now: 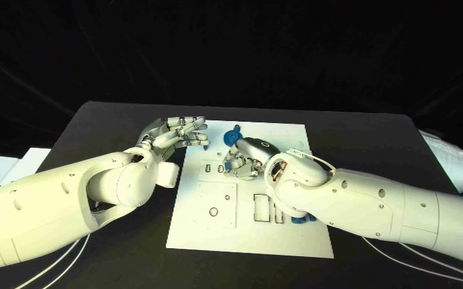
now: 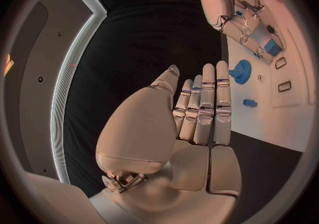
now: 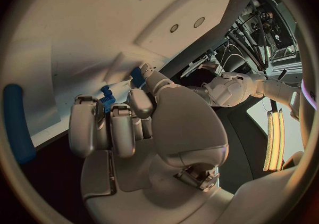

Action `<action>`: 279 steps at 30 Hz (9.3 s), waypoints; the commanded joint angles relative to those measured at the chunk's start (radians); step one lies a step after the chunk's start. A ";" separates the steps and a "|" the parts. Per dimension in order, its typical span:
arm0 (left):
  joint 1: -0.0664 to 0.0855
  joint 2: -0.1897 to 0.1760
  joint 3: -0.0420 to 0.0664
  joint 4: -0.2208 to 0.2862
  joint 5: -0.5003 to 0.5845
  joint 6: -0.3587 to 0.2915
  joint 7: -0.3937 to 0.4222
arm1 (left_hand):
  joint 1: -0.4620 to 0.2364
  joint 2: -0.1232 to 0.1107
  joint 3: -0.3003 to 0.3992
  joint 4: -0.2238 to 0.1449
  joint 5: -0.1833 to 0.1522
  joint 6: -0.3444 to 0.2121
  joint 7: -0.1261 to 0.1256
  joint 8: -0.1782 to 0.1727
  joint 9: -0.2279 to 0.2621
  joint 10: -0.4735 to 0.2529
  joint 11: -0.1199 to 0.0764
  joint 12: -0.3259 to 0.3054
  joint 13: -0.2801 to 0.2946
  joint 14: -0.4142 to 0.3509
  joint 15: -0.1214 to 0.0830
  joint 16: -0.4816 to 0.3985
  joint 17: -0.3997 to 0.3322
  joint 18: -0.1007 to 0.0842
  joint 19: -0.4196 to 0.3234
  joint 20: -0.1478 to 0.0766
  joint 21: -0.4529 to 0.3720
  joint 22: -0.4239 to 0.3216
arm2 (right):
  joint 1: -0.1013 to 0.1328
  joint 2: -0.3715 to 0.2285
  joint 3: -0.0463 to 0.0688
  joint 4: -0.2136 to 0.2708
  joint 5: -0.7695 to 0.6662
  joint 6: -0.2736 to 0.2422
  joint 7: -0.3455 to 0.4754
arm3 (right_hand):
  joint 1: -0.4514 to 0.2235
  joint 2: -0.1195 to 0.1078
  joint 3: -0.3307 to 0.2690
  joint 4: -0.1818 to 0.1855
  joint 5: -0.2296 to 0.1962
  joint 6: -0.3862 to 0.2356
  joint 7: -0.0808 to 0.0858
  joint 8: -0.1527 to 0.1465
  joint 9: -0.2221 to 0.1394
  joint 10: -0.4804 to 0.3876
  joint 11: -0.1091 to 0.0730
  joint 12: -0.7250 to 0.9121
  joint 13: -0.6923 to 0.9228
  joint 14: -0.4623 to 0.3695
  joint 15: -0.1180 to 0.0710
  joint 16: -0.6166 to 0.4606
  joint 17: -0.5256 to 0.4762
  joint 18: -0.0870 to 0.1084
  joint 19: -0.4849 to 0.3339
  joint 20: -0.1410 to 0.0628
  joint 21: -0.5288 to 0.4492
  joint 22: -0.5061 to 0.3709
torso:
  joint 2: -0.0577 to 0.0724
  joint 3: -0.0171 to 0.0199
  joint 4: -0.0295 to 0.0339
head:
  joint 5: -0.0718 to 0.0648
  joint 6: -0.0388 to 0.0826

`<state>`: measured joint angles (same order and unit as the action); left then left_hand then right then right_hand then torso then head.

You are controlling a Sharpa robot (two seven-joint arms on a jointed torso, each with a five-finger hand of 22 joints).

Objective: Assemble the parts on the task board

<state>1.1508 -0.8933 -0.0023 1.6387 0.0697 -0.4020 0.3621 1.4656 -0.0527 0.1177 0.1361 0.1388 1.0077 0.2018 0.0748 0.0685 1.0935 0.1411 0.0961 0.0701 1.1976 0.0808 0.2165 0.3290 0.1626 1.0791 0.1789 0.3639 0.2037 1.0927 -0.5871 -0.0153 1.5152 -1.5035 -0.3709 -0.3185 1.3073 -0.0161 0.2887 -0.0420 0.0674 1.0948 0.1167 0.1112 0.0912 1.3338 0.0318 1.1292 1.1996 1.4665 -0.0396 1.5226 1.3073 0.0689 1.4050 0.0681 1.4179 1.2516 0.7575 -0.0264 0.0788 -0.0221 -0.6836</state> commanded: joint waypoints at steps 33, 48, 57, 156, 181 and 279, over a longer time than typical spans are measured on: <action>0.000 0.001 0.001 0.001 0.002 0.014 0.002 | -0.003 -0.001 -0.002 -0.004 -0.005 0.001 0.004 -0.002 0.002 0.002 0.004 -0.006 -0.001 -0.007 0.002 -0.004 0.001 0.013 -0.007 0.002 0.004 0.001 | -0.010 -0.003 -0.009 -0.002 0.003 -0.017 0.022 | -0.003 -0.018 0.005 0.007 0.016 0.004 0.001 -0.008 -0.002 -0.038 0.001 -0.066 -0.053 0.082 0.004 -0.007 0.163 0.001 -0.010 0.005 -0.015 -0.015 | 0.000 -0.0002 -0.0002 | -0.001 -0.005; 0.000 0.000 0.001 0.000 0.002 0.014 0.000 | -0.003 -0.001 -0.002 -0.004 -0.005 0.001 0.004 -0.002 0.002 0.002 0.004 -0.006 -0.001 -0.007 0.002 -0.004 0.001 0.013 -0.007 0.002 0.004 0.001 | -0.010 -0.008 -0.009 -0.005 0.069 -0.041 0.074 | -0.014 -0.038 0.065 0.011 0.001 -0.005 0.007 -0.026 -0.006 -0.177 0.004 -0.572 -0.469 0.077 0.005 -0.024 0.140 0.006 -0.020 0.004 -0.032 -0.039 | 0.000 -0.0006 -0.0003 | 0.000 -0.003; 0.000 0.000 0.000 -0.001 0.002 0.014 -0.001 | -0.003 -0.001 -0.002 -0.004 -0.005 0.001 0.004 -0.002 0.002 0.002 0.004 -0.006 -0.001 -0.007 0.002 -0.004 0.001 0.013 -0.007 0.002 0.004 0.001 | -0.010 -0.009 -0.009 -0.007 0.081 -0.054 0.082 | -0.018 -0.053 0.073 0.011 0.001 -0.018 0.012 -0.038 -0.010 -0.160 0.007 -0.610 -0.507 0.077 0.007 -0.027 0.136 0.006 -0.019 0.005 -0.033 -0.039 | 0.000 -0.0005 0.0000 | 0.000 -0.003; 0.000 0.008 0.000 -0.013 0.002 0.020 -0.013 | -0.003 -0.001 -0.001 -0.006 -0.006 0.000 0.003 -0.003 0.001 0.002 0.004 -0.008 -0.001 -0.008 0.002 -0.006 0.004 0.013 -0.009 0.002 0.005 0.003 | 0.019 0.029 -0.004 0.042 -0.177 0.105 -0.204 | -0.040 -0.084 -0.051 0.048 0.096 -0.064 0.018 -0.027 -0.016 -0.051 0.015 -0.154 -0.129 0.082 0.014 -0.015 0.155 -0.006 0.016 0.013 -0.002 0.022 | 0.000 -0.0011 0.0006 | 0.000 -0.022; 0.000 0.007 0.000 -0.013 0.002 0.018 -0.019 | -0.003 -0.001 -0.001 -0.006 -0.006 0.000 0.003 -0.003 0.001 0.002 0.004 -0.008 -0.001 -0.008 0.002 -0.006 0.004 0.013 -0.009 0.002 0.005 0.003 | 0.021 0.037 -0.004 0.031 -0.171 0.209 -0.216 | -0.010 -0.050 -0.029 0.052 0.071 -0.012 0.004 -0.006 -0.009 -0.041 0.002 -0.118 -0.100 0.083 0.004 -0.012 0.159 -0.007 0.019 0.005 0.002 0.030 | 0.000 -0.0003 -0.0008 | 0.001 -0.030; -0.023 0.069 -0.018 0.023 0.039 0.298 -0.297 | -0.427 0.171 -0.254 0.155 -0.007 -0.004 -0.057 0.046 0.006 0.282 -0.080 1.171 1.100 0.373 -0.089 1.354 1.242 -0.130 0.424 -0.080 1.127 1.222 | 0.022 -0.260 0.000 0.235 0.269 -0.360 0.496 | -0.019 -0.045 0.010 0.082 0.156 0.025 -0.011 -0.004 -0.006 0.015 -0.011 -0.018 -0.011 0.087 -0.008 0.000 0.180 -0.015 0.037 -0.008 0.022 0.069 | -0.015 0.0139 -0.0117 | 0.033 0.007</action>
<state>1.1272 -0.8266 -0.0206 1.6580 0.0846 -0.1640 0.0673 1.0417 0.1154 -0.1293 0.2919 0.1350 1.0091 0.1461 0.1146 0.0749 1.3675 0.0606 1.2628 1.1695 1.4673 -0.0138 1.5684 1.3080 0.0390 1.4652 0.0931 1.4875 1.3081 1.1163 -0.8494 -0.0152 1.7502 -1.2308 -0.7272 0.1617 1.2899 -0.0505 0.2953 0.0399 0.2181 1.1133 0.1043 0.1040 0.0840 1.3414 0.0214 1.1063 1.1874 1.4647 -0.0414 1.5191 1.3080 0.0690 1.4360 0.0628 1.4363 1.3078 0.7423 -0.0128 0.0671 0.0106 -0.6760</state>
